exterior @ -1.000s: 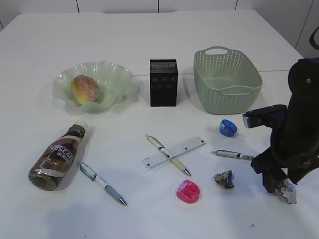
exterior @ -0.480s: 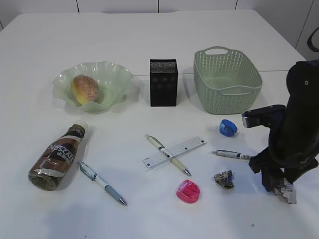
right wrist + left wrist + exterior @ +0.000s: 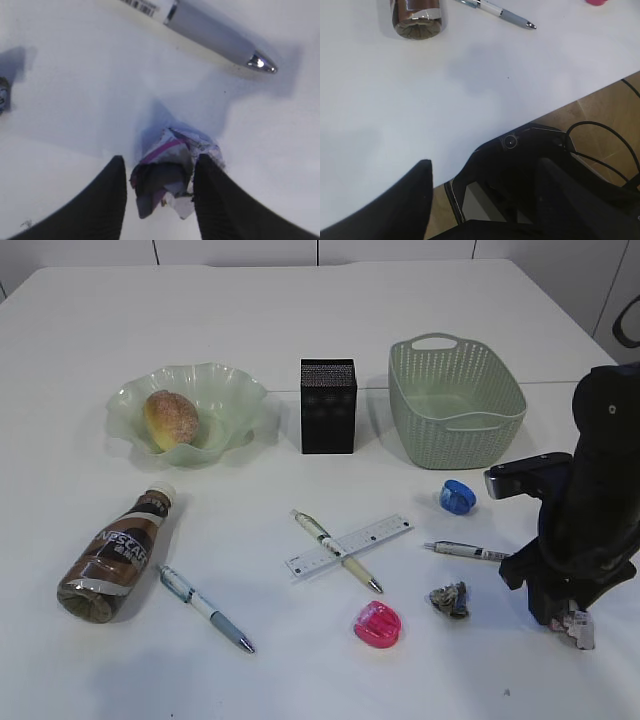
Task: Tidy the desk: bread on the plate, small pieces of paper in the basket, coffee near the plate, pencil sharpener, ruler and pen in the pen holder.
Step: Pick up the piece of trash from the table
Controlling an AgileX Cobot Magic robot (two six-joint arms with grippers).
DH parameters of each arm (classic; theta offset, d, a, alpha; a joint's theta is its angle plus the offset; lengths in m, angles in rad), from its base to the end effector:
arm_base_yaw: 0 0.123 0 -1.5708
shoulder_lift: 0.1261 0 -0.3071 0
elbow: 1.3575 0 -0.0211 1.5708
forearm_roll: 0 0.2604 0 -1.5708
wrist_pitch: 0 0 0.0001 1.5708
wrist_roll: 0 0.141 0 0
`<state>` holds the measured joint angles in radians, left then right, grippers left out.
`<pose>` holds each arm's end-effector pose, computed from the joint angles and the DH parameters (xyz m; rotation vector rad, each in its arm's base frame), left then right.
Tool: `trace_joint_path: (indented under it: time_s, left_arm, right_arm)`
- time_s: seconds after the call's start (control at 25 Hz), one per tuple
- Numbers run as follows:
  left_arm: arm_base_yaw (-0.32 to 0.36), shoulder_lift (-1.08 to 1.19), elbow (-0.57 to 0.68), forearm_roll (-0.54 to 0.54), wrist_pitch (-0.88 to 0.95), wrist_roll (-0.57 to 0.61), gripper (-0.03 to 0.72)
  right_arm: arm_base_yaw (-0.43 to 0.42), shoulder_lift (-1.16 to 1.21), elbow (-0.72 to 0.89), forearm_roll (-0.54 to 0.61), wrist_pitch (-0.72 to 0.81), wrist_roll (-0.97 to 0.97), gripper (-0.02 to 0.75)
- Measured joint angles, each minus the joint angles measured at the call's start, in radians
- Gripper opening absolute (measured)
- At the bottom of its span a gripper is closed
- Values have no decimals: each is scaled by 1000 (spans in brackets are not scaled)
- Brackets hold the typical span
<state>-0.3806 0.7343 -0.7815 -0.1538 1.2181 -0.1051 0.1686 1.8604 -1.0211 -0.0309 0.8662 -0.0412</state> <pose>0.1045 -0.0636 0.2885 0.3455 2.6610 -0.3659 0.3178 0.0507 0.1007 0.3558 -3.0749 0.0403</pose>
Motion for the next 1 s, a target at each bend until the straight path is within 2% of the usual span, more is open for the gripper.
trace_joint_path:
  time_s: [0.04,0.08,0.12,0.2,0.24,0.28,0.56,1.0]
  left_arm:
    - [0,0,0,0,0,0,456]
    - [0,0,0,0,0,0,456]
    - [0,0,0,0,0,0,456]
    - [0,0,0,0,0,0,456]
    - [0,0,0,0,0,0,456]
    - [0,0,0,0,0,0,456]
    - [0,0,0,2,0,0,455]
    - [0,0,0,5,0,0,455]
  right_arm:
    - [0,0,0,-2,0,0,376]
    - [0,0,0,-2,0,0,376]
    - [0,0,0,-3,0,0,293]
    - [0,0,0,-3,0,0,276]
    - [0,0,0,-3,0,0,224]
    - [0,0,0,-3,0,0,224]
    - [0,0,0,-23,0,2,43]
    - [0,-2,-2,-36,49,2,16]
